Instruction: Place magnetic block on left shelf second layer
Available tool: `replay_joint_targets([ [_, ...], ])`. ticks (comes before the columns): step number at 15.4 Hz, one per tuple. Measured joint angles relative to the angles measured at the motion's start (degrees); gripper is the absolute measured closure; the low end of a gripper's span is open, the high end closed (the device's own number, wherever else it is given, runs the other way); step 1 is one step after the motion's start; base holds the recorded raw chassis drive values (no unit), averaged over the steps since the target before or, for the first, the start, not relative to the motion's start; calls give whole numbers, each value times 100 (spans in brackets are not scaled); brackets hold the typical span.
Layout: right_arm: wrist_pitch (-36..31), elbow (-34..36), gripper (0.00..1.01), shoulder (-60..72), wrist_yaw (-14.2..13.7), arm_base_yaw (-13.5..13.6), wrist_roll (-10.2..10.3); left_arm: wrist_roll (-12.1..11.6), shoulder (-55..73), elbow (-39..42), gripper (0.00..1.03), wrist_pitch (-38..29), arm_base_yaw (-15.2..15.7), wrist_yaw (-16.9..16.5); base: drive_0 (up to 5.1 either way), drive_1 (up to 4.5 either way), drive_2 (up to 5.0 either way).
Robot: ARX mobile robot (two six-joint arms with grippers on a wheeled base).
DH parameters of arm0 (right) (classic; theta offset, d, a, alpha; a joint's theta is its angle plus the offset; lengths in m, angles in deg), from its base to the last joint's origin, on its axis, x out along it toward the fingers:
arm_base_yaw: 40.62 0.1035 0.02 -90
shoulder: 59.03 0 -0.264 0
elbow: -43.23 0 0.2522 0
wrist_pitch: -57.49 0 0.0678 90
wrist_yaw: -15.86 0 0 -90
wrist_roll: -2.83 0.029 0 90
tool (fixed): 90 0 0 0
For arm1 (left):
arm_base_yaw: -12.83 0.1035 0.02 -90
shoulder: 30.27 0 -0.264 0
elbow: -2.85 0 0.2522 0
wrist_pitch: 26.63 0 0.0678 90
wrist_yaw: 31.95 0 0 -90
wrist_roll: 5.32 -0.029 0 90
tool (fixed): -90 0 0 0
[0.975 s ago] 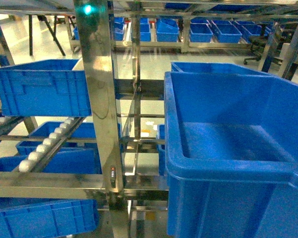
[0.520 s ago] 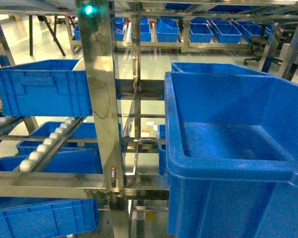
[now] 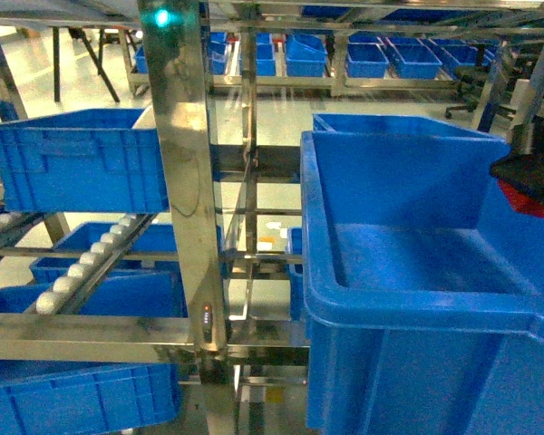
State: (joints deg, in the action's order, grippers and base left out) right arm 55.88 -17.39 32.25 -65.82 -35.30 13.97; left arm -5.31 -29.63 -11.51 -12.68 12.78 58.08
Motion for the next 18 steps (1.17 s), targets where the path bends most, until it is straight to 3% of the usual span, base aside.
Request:
replay_joint_targets([
  [3,146,-896,68,1054,-188,149,-50,0,0,0,5,0,0,0,0,0,0],
  [4,39,-1134,68,1325,-409,247,-271,0,0,0,5,0,-2,0,0,0,0],
  [6,-304,-1270,64,1631,-1071,426,-964,0,-2,0,5,0,0,0,0,0,0],
  [8,-719,-1082,39,1517,-1403,442,-1283,0,-2,0,5,0,0,0,0,0,0],
  [11,-1095,-396,3,1104,-1606,444,-1292,0,0,0,5,0,0,0,0,0,0],
  [13,-1187,227,3,485,-1657,450,-1073,0,0,0,5,0,0,0,0,0,0],
  [16,-1172,927,3,-575,-1753,319,-525,0,-2,0,5,0,0,0,0,0,0],
  [18,-1014,1440,3,-1359,-1773,273,-437,0,0,0,5,0,0,0,0,0,0],
])
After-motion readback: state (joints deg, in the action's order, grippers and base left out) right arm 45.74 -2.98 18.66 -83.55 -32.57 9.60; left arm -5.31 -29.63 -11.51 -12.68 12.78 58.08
